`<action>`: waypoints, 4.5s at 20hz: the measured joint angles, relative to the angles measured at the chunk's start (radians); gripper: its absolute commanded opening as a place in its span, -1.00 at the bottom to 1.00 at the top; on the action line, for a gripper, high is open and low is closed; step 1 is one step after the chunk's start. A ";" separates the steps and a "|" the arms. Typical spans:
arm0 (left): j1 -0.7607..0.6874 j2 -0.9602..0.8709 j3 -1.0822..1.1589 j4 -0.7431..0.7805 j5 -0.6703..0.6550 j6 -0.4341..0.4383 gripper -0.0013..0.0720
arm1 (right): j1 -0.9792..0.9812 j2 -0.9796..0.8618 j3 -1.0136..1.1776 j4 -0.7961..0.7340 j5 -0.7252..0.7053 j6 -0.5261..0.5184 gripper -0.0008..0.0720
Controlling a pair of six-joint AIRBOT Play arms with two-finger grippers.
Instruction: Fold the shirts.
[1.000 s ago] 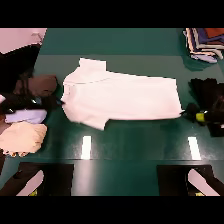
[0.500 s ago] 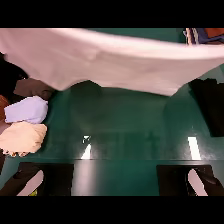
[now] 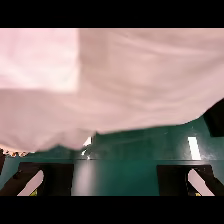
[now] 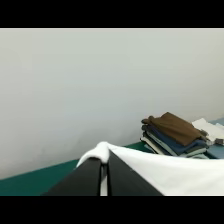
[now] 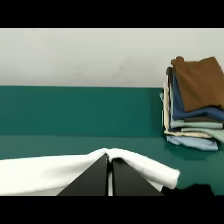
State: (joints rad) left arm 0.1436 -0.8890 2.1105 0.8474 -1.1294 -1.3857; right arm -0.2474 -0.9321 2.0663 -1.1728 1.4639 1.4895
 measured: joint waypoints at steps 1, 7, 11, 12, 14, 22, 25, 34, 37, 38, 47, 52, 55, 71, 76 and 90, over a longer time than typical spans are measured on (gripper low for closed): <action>0.000 -0.015 -0.045 0.005 -0.009 -0.001 -0.90 | 0.000 -0.029 -0.015 -0.006 0.016 0.001 -0.95; 0.000 -0.215 -0.330 0.027 -0.121 0.006 -0.90 | 0.054 -0.264 -0.229 -0.028 0.084 0.003 -0.95; 0.000 -0.438 -0.452 0.034 -0.143 0.024 -0.90 | 0.124 -0.478 -0.322 -0.036 0.057 -0.003 -0.95; 0.000 -0.501 -0.468 0.034 -0.143 0.026 -0.90 | 0.134 -0.535 -0.332 -0.036 0.042 -0.004 -0.95; -0.003 -0.612 -0.486 0.032 -0.117 0.039 -0.90 | 0.147 -0.631 -0.344 -0.035 -0.006 -0.004 -0.95; -0.030 -0.797 -0.504 0.034 0.121 0.096 -0.90 | 0.180 -0.844 -0.235 0.004 -0.161 -0.014 -0.95; -0.029 -0.807 -0.511 0.092 0.054 0.086 -0.90 | 0.209 -0.842 -0.257 -0.067 -0.111 -0.025 -0.95; -0.018 -0.808 -0.637 0.222 -0.088 0.006 0.20 | 0.267 -0.730 -0.574 -0.136 -0.166 -0.024 -0.08; -0.007 -0.756 -0.652 0.252 -0.152 -0.007 0.20 | 0.253 -0.678 -0.594 -0.132 -0.132 -0.017 -0.08; -0.005 -0.723 -0.665 0.281 -0.168 -0.011 0.20 | 0.248 -0.650 -0.607 -0.132 -0.123 -0.015 -0.08; -0.001 -0.180 -1.292 0.383 -0.225 -0.084 0.20 | 0.240 -0.323 -0.808 -0.128 -0.125 -0.013 -0.08; -0.001 -0.008 -1.613 0.266 -0.186 -0.097 0.20 | 0.240 -0.244 -0.832 -0.100 -0.142 -0.012 -0.08; -0.001 0.020 -1.707 0.189 -0.133 -0.077 0.20 | 0.240 -0.215 -0.836 -0.086 -0.146 -0.013 -0.08; -0.001 0.035 -1.675 0.056 -0.027 0.004 -0.90 | -0.123 -0.080 -1.330 -0.076 0.013 -0.013 0.42; -0.001 0.035 -1.659 0.039 -0.017 0.006 -0.90 | -0.111 -0.121 -1.497 0.007 -0.071 -0.026 0.17; -0.001 0.198 -1.574 0.196 -0.192 -0.065 -0.91 | 0.104 -0.037 -1.369 -0.013 -0.003 -0.064 -0.94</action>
State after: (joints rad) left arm 0.1425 -0.6907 0.5362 1.0439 -1.3216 -1.4506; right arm -0.1436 -0.9691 0.6975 -1.1858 1.4612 1.4258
